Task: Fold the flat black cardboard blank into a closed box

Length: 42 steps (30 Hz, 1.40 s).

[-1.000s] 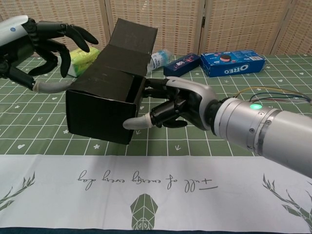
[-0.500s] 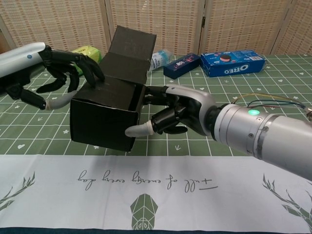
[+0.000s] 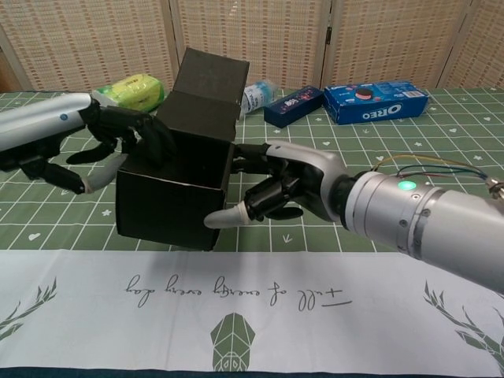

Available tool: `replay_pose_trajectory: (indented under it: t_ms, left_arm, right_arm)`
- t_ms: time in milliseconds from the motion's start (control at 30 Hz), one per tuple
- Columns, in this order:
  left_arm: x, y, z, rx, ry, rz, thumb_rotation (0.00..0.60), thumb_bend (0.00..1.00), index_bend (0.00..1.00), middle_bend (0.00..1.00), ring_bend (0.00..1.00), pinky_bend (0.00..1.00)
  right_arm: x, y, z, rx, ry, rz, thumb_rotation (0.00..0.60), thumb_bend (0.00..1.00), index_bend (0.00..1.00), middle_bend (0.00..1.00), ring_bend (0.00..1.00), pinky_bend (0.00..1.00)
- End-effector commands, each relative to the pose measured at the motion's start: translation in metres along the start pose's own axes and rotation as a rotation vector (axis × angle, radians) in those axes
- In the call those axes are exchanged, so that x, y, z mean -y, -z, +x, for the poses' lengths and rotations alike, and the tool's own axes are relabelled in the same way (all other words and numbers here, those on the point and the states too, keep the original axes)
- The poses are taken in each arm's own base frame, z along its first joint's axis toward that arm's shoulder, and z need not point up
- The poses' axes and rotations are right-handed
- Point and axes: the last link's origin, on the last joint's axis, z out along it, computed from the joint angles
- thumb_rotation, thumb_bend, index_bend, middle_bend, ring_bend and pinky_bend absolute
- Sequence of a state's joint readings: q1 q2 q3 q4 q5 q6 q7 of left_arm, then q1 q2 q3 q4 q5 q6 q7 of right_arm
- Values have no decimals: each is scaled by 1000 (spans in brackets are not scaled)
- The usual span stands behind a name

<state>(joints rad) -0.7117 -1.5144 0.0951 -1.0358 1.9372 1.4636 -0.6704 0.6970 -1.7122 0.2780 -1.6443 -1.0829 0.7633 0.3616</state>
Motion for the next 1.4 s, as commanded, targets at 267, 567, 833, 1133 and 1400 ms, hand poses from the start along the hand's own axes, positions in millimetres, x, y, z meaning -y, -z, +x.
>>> replay_pose_trajectory:
  t_ms: [267,567,833,1133,1400]
  left_arm:
    - [-1,-3,-7,30,-70,-34,600,113,475,383,603,887]
    - [0,-1,-18,44,-145,-55,600,112,566,506,649,884]
    - [6,-1,-32,69,-205,-56,600,113,605,549,664,881]
    - [13,0,-36,75,-200,-37,600,112,535,503,655,881]
    - [19,8,-32,110,-229,9,600,112,371,249,611,875]
  right_arm:
    - [-3,0,2,2,25,1,600,439,323,405,757,1000]
    - [-9,1,6,-4,86,-8,600,439,323,405,774,1000]
    - [-19,0,8,-10,153,-36,600,444,323,405,774,1000]
    - [-24,-3,10,-30,194,-41,600,440,323,389,774,1000]
    - [-27,-12,12,-62,241,-38,600,440,323,381,774,1000]
